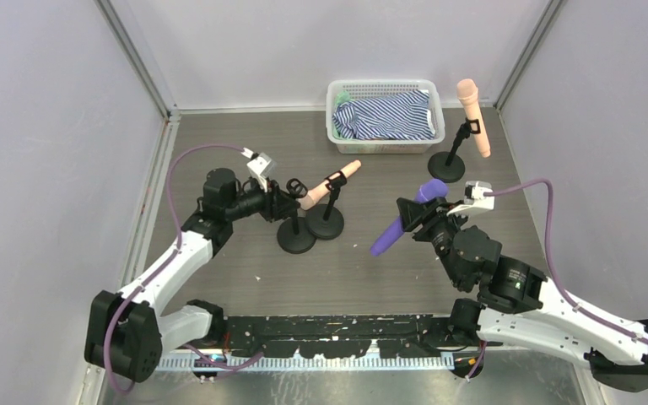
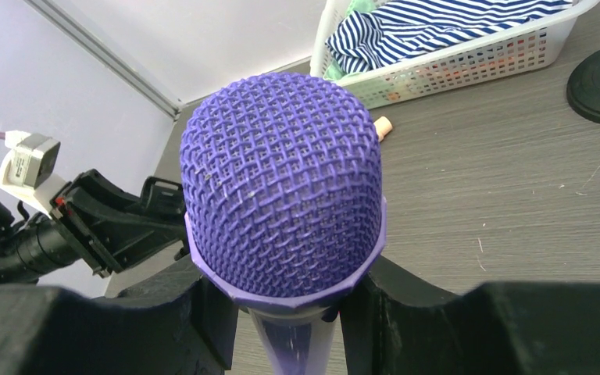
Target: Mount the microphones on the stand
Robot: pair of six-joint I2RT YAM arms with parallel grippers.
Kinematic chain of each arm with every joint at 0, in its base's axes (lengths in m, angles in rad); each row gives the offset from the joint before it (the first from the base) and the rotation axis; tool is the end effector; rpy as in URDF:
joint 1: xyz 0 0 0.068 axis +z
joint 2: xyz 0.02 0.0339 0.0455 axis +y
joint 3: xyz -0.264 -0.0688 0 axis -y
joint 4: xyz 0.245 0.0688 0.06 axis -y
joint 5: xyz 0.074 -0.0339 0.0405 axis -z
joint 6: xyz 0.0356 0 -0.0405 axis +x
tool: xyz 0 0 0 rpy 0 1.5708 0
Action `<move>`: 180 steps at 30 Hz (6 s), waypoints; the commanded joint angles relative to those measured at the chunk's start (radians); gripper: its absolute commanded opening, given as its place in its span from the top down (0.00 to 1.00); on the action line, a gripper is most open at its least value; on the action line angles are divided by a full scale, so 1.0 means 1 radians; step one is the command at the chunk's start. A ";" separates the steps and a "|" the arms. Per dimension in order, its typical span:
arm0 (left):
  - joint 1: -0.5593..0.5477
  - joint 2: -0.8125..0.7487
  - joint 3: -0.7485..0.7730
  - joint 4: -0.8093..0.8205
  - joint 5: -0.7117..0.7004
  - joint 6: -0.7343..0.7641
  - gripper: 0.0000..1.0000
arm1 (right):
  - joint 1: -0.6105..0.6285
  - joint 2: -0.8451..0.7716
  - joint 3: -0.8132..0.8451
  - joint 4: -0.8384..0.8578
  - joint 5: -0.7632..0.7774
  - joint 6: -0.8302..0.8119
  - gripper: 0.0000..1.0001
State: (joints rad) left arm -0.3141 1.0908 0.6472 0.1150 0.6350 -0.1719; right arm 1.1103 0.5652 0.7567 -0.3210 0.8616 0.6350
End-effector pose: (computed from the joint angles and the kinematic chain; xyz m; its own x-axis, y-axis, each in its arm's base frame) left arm 0.2239 -0.0949 0.2636 -0.4363 -0.0031 -0.8998 0.7187 0.6005 -0.3505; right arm 0.0787 0.0978 0.3479 -0.1939 0.4784 -0.8565 -0.1664 0.8443 0.5093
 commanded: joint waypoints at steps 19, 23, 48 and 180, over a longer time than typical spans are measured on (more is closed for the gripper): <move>-0.229 -0.285 0.000 -0.179 -0.567 -0.063 0.99 | -0.002 -0.009 0.026 -0.013 -0.013 0.015 0.99; -0.398 -0.284 -0.022 -0.167 -0.862 -0.086 1.00 | -0.003 -0.002 0.019 -0.012 -0.010 0.014 0.99; -0.545 -0.350 -0.104 -0.249 -0.980 -0.145 0.26 | -0.001 -0.016 -0.001 -0.023 0.010 -0.007 0.99; -0.241 -0.500 -0.324 -0.036 -0.381 -0.179 0.99 | -0.003 0.008 -0.016 -0.074 -0.036 0.028 0.99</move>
State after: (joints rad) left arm -0.5606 0.6407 0.2565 0.0864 0.3183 -0.3786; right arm 1.1095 0.5613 0.7403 -0.4419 0.8177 0.6598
